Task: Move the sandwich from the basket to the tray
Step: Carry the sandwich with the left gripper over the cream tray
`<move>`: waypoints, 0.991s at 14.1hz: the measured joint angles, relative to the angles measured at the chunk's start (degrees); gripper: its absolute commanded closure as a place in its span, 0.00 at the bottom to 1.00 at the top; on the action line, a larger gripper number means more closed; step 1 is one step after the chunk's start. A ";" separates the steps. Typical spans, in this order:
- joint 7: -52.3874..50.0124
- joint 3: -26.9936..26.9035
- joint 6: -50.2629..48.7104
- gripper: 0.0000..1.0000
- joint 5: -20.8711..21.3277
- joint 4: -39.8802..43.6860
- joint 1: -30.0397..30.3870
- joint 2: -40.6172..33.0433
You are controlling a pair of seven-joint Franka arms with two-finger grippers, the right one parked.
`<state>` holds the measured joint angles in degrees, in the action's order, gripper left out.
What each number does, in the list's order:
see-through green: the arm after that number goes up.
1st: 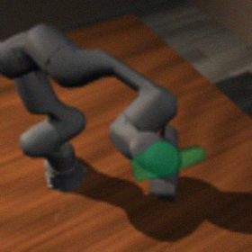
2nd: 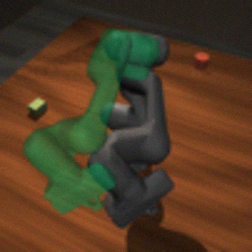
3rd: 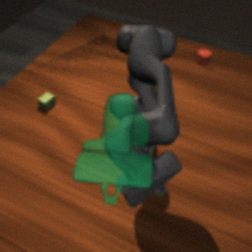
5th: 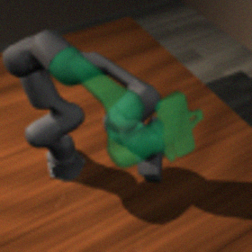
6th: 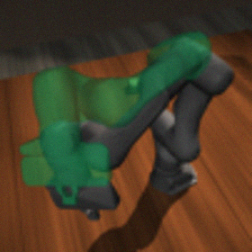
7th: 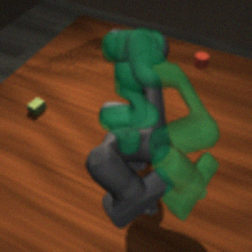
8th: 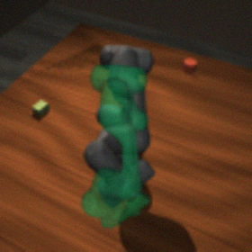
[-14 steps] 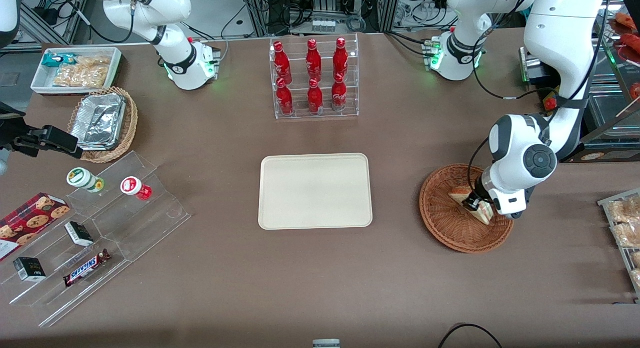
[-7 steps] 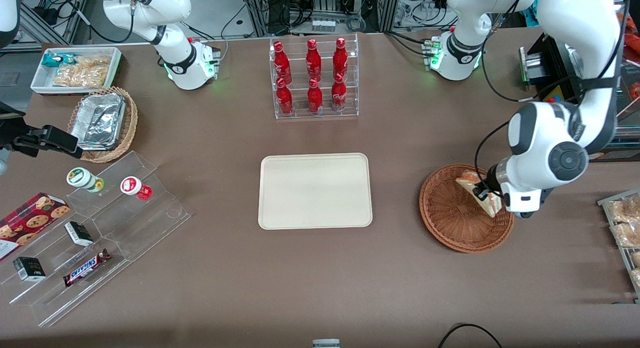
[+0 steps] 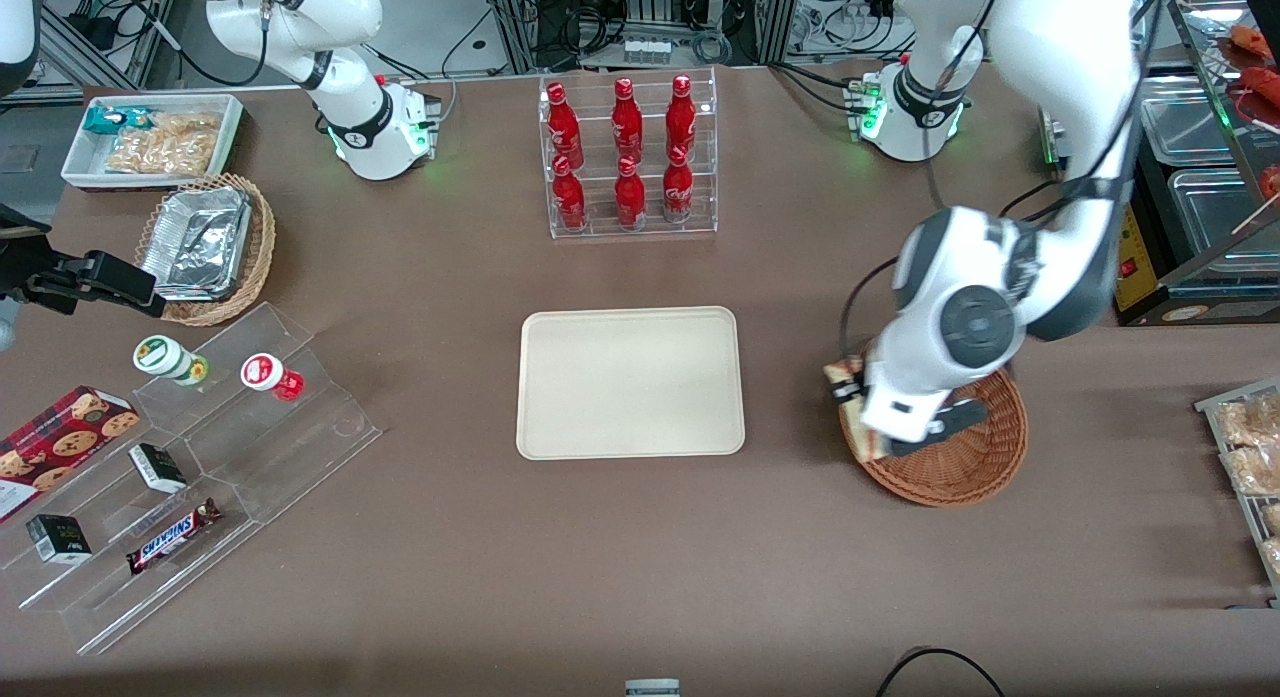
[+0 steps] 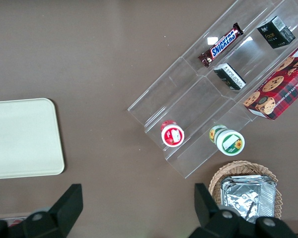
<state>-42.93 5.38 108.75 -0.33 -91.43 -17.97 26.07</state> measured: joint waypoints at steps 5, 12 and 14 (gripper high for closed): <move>-1.13 0.32 -0.29 0.96 -0.52 5.25 -10.29 5.18; -3.98 0.83 6.97 0.96 -4.17 7.80 -21.80 10.74; -5.37 0.83 7.80 0.95 -4.17 9.81 -23.90 14.04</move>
<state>-48.30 6.21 116.55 -4.50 -81.63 -41.88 40.11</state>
